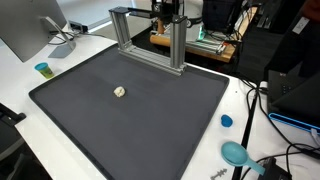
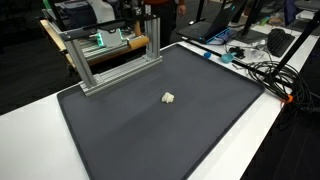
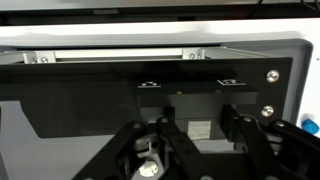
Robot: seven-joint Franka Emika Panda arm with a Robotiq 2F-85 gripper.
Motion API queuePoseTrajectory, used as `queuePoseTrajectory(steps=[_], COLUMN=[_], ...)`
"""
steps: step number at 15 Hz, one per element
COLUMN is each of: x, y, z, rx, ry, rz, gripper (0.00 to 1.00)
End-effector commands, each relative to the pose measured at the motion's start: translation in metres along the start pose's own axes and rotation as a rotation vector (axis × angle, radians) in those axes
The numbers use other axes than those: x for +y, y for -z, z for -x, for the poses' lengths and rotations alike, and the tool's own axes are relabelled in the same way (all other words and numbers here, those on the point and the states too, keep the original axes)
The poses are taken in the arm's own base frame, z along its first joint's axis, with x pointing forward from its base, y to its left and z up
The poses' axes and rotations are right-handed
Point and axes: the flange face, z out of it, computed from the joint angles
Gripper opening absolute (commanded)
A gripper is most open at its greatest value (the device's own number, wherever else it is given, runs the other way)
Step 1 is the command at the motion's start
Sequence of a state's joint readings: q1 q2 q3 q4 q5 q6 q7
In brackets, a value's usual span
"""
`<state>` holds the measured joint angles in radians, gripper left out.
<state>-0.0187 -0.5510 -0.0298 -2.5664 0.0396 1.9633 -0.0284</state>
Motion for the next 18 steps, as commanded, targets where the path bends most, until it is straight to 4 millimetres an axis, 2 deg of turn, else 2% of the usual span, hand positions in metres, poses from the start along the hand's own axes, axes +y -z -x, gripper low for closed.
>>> queuePoseTrajectory(steps=[1, 4, 9, 11, 13, 14, 16, 18], x=[-0.001, 0.004, 0.042, 0.052, 0.052, 0.050, 0.052, 0.051], y=[-0.001, 0.014, 0.045, 0.050, 0.043, 0.043, 0.035, 0.030], z=[-0.007, -0.016, -0.072, -0.100, -0.129, -0.093, -0.117, -0.128], rx=[0.004, 0.125, 0.293, 0.301, 0.218, 0.272, 0.232, 0.219], ry=[-0.003, -0.056, -0.140, -0.146, -0.136, -0.136, -0.138, -0.137], rz=[-0.016, -0.005, 0.030, 0.052, -0.001, 0.027, 0.020, 0.020], gripper=[0.22, 0.22, 0.22, 0.22, 0.22, 0.47, 0.47, 0.47])
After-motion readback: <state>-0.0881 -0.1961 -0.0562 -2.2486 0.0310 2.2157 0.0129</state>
